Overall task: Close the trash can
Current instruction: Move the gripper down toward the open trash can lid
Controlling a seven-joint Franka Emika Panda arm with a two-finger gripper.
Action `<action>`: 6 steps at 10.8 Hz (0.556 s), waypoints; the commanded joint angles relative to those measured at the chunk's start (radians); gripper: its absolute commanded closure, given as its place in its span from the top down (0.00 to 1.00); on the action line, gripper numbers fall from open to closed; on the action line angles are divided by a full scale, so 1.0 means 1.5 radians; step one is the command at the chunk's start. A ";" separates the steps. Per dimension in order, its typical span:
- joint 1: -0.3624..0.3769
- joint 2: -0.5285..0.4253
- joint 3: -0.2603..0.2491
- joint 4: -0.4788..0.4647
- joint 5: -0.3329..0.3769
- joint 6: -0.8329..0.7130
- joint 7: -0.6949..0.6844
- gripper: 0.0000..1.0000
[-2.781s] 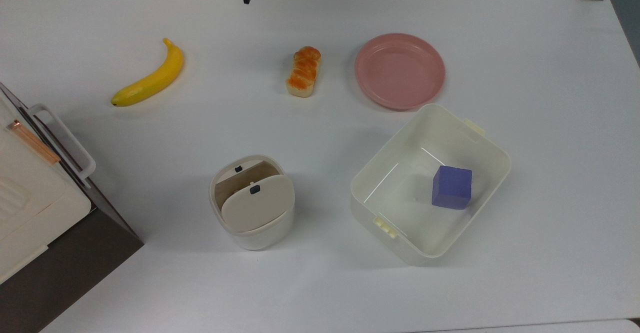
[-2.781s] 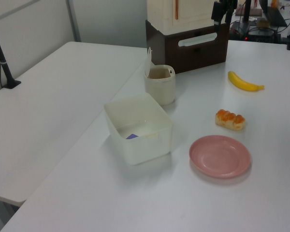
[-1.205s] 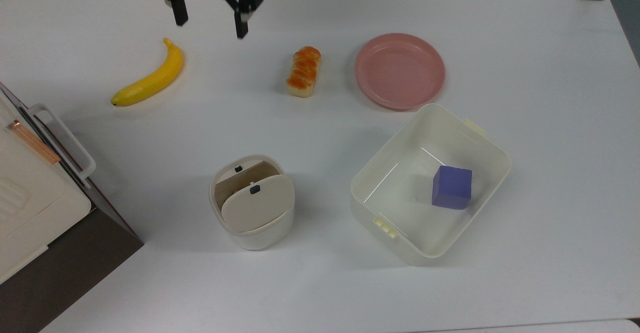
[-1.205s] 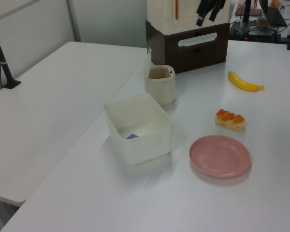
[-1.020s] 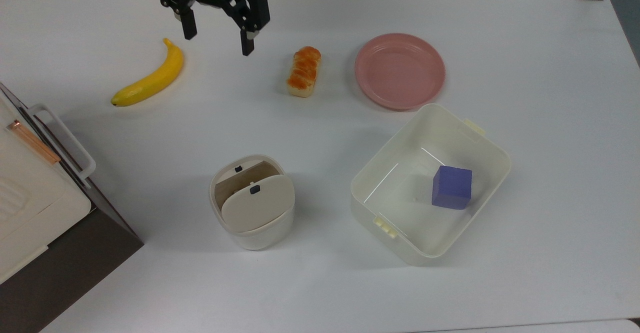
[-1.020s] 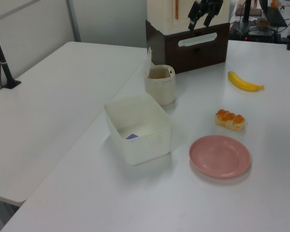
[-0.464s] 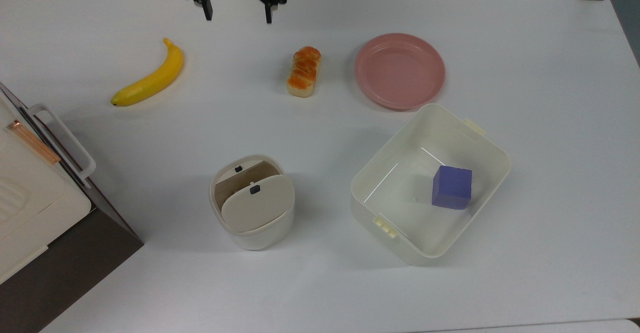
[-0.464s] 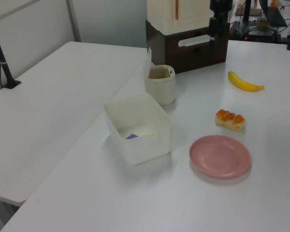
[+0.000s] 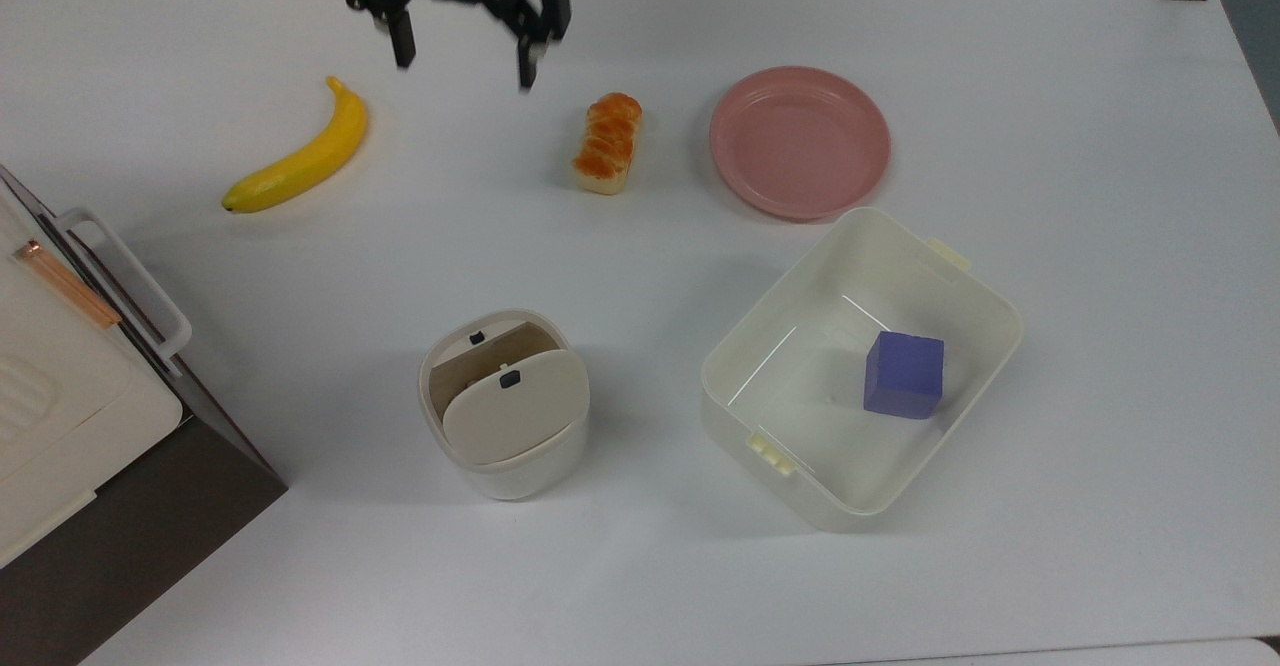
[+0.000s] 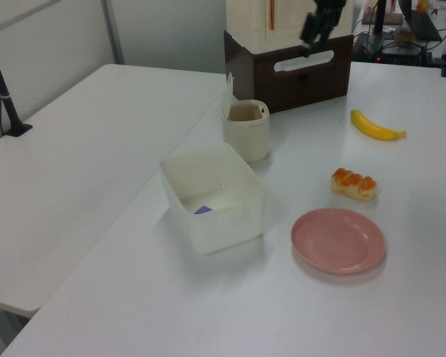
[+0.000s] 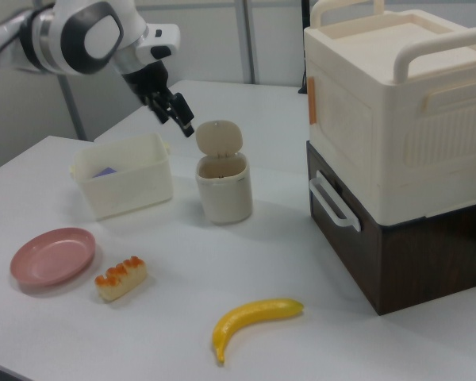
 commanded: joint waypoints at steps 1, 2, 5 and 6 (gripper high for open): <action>0.020 0.054 0.016 -0.014 -0.194 0.162 0.391 0.00; 0.021 0.069 0.019 0.000 -0.218 0.163 0.417 0.00; 0.022 0.171 0.018 0.131 -0.223 0.165 0.515 0.00; 0.033 0.214 0.013 0.201 -0.224 0.159 0.519 0.00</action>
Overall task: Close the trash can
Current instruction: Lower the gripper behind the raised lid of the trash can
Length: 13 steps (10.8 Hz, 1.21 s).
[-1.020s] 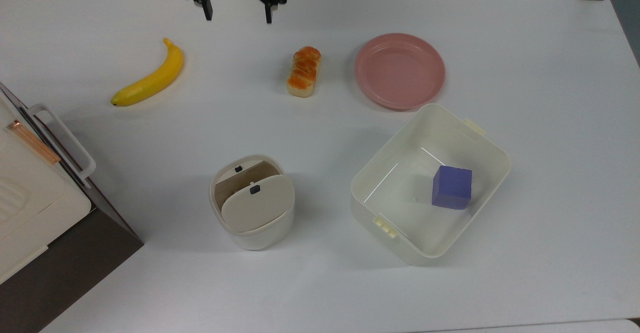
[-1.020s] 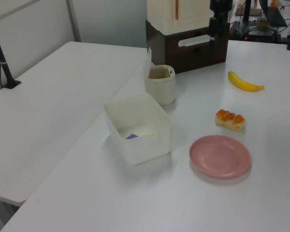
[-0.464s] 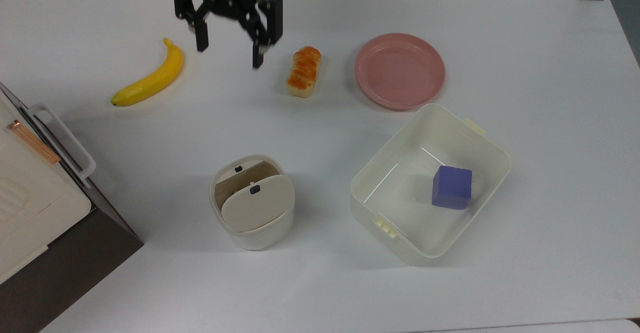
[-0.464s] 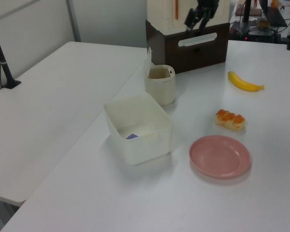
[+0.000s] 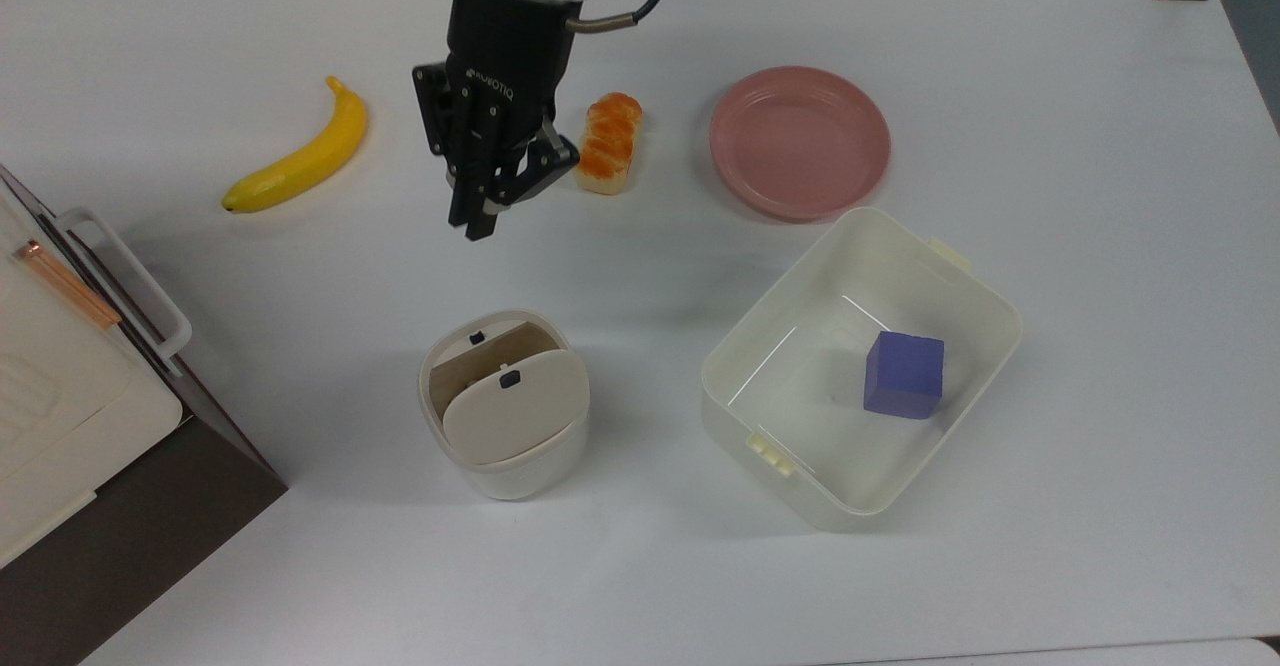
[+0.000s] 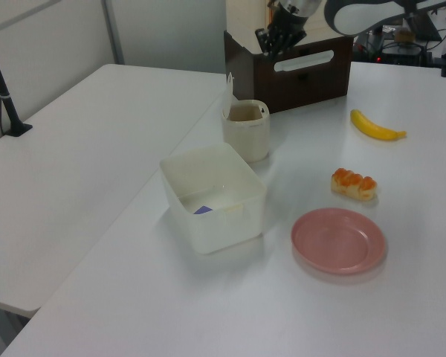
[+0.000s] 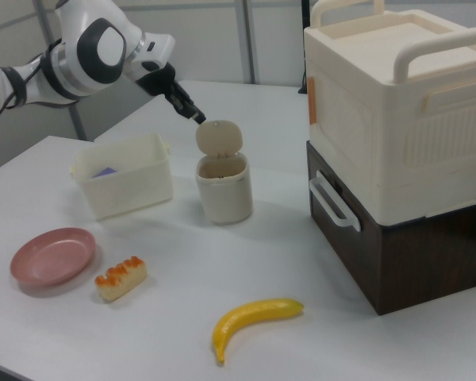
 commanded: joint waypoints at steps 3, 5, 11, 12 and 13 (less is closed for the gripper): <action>0.029 0.187 -0.046 0.248 -0.013 -0.002 0.083 0.00; 0.039 0.224 -0.057 0.283 -0.017 0.008 0.110 0.00; 0.052 0.258 -0.060 0.265 -0.134 0.042 0.132 0.00; 0.053 0.256 -0.057 0.251 -0.139 0.039 0.096 0.00; 0.052 0.254 -0.050 0.231 -0.133 0.013 0.032 0.00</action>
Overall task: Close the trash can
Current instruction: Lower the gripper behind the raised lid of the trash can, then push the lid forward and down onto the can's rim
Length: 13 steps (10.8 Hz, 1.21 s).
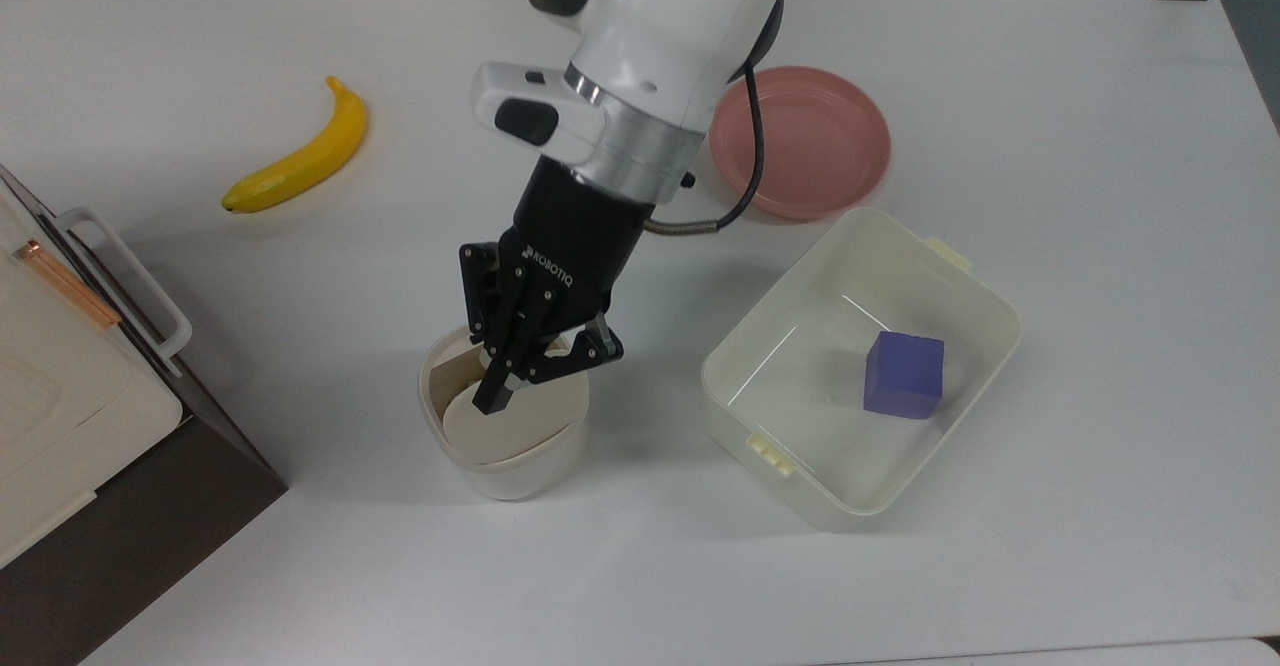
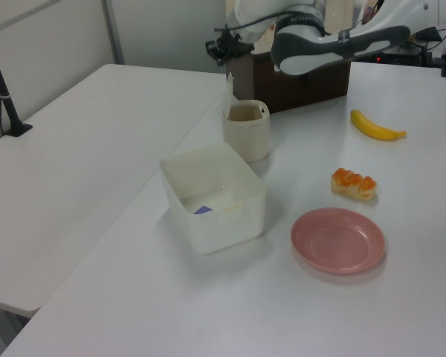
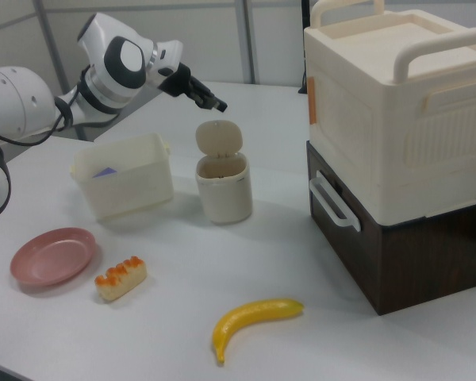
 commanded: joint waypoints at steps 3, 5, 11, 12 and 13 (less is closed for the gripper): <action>0.009 -0.010 0.034 -0.074 0.047 -0.176 -0.340 0.00; 0.011 -0.017 0.034 -0.073 0.068 -0.265 -0.445 0.00; 0.003 -0.013 0.029 -0.101 0.071 -0.260 -0.442 0.00; -0.002 -0.012 0.029 -0.110 0.082 -0.247 -0.427 0.00; -0.006 -0.011 0.029 -0.140 0.093 -0.206 -0.404 0.00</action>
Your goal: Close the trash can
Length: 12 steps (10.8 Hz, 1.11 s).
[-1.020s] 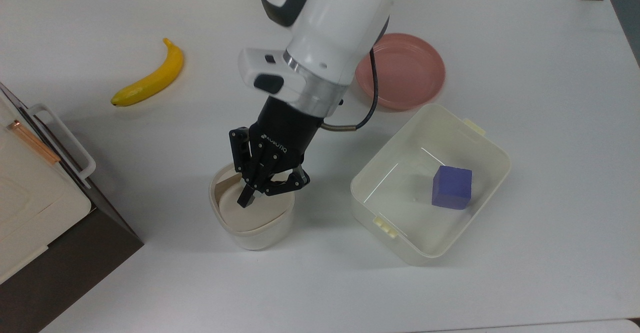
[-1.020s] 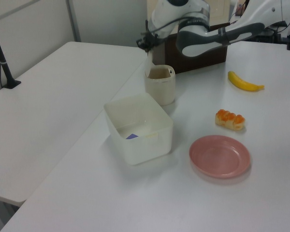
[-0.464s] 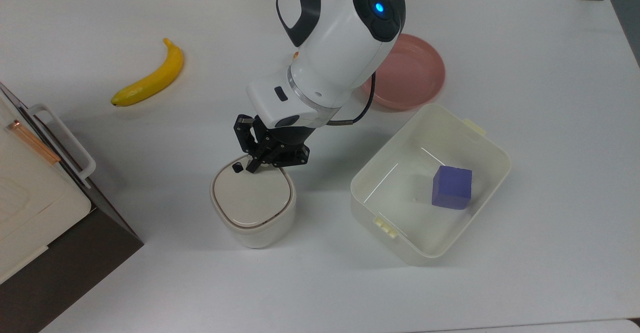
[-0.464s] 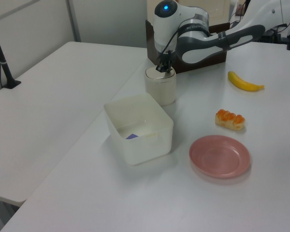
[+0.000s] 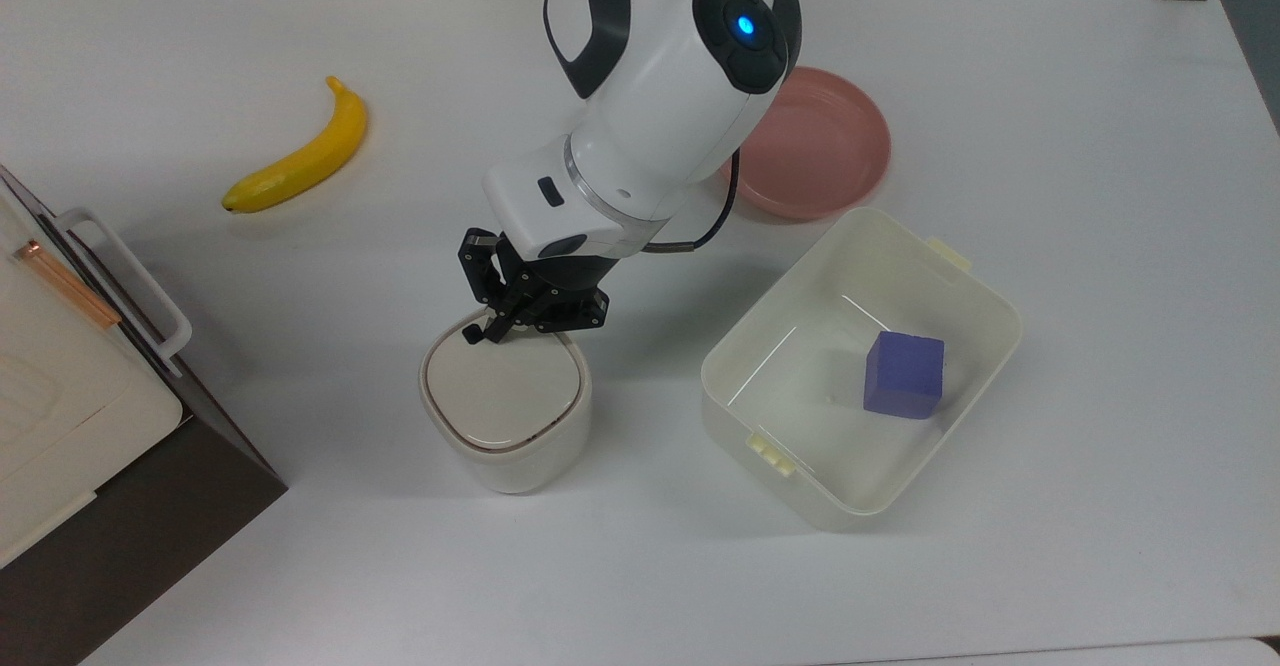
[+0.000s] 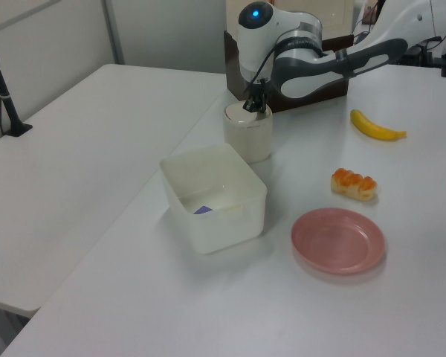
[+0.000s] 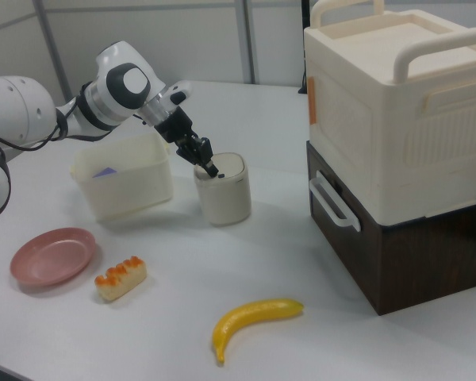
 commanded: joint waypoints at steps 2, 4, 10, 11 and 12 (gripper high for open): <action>-0.005 -0.011 -0.006 -0.096 0.033 0.082 0.053 0.00; -0.005 -0.011 -0.006 -0.091 0.037 0.081 0.057 0.00; -0.019 -0.133 -0.043 -0.025 0.230 0.075 0.070 0.00; -0.023 -0.154 -0.043 -0.033 0.234 0.049 0.021 0.00; -0.022 -0.167 -0.042 -0.048 0.241 -0.024 -0.071 0.00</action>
